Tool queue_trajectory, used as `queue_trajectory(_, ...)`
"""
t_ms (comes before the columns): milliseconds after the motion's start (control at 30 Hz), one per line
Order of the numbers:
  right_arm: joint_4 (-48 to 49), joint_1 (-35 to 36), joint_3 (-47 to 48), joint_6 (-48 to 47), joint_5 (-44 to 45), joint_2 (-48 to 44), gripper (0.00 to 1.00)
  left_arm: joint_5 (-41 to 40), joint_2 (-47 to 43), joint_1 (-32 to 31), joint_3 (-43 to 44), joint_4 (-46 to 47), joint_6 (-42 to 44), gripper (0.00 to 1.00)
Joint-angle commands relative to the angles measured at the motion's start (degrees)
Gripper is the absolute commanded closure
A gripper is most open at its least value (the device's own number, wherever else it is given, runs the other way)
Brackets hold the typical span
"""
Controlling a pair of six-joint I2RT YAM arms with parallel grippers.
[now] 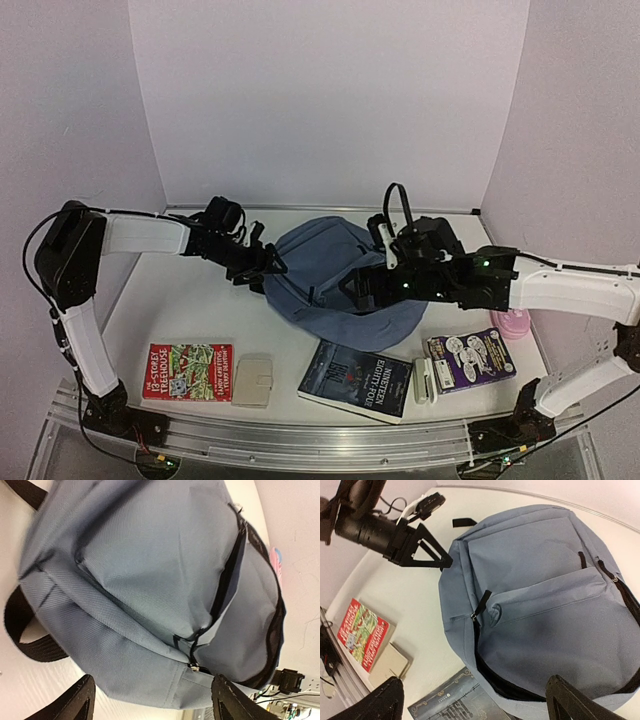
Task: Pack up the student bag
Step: Unzip the student bag at the center of the board, then adjust the student bag at the center of the board.
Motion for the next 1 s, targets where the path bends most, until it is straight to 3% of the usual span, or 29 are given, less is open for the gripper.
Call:
queue_trajectory(0,-3.6,-4.2,0.4,10.5,2.9,-1.4,0.02,-1.7,-1.8,3.8,4.1,-3.4,1.1,0.19)
queue_trajectory(100,-4.3,-9.8,-2.6,14.4,2.3,-2.0,0.02,0.8,2.4,6.4,8.3,-4.4,4.2,0.18)
queue_trajectory(267,-4.1,-17.7,-9.1,17.6,-0.1,-3.7,0.02,-3.8,10.0,6.7,18.4,-11.3,10.8,0.18)
queue_trajectory(400,-2.7,-20.2,-12.9,20.3,-1.5,-4.2,0.02,-6.0,13.9,6.7,23.0,-12.2,14.0,0.17)
queue_trajectory(733,11.6,-23.0,-20.1,25.5,-9.2,-1.7,0.05,0.1,21.4,6.7,28.7,-10.3,15.8,0.20)
queue_trajectory(833,14.6,-23.0,-20.7,26.0,-10.7,0.4,0.14,0.9,22.7,6.7,29.1,-10.2,15.9,0.33)
queue_trajectory(900,17.8,-23.1,-21.3,26.7,-12.3,1.5,0.21,1.4,23.2,6.8,29.3,-10.1,15.3,0.52)
queue_trajectory(967,20.1,-23.1,-21.6,27.4,-13.7,2.3,0.40,1.5,22.7,6.7,28.3,-8.9,14.1,0.74)
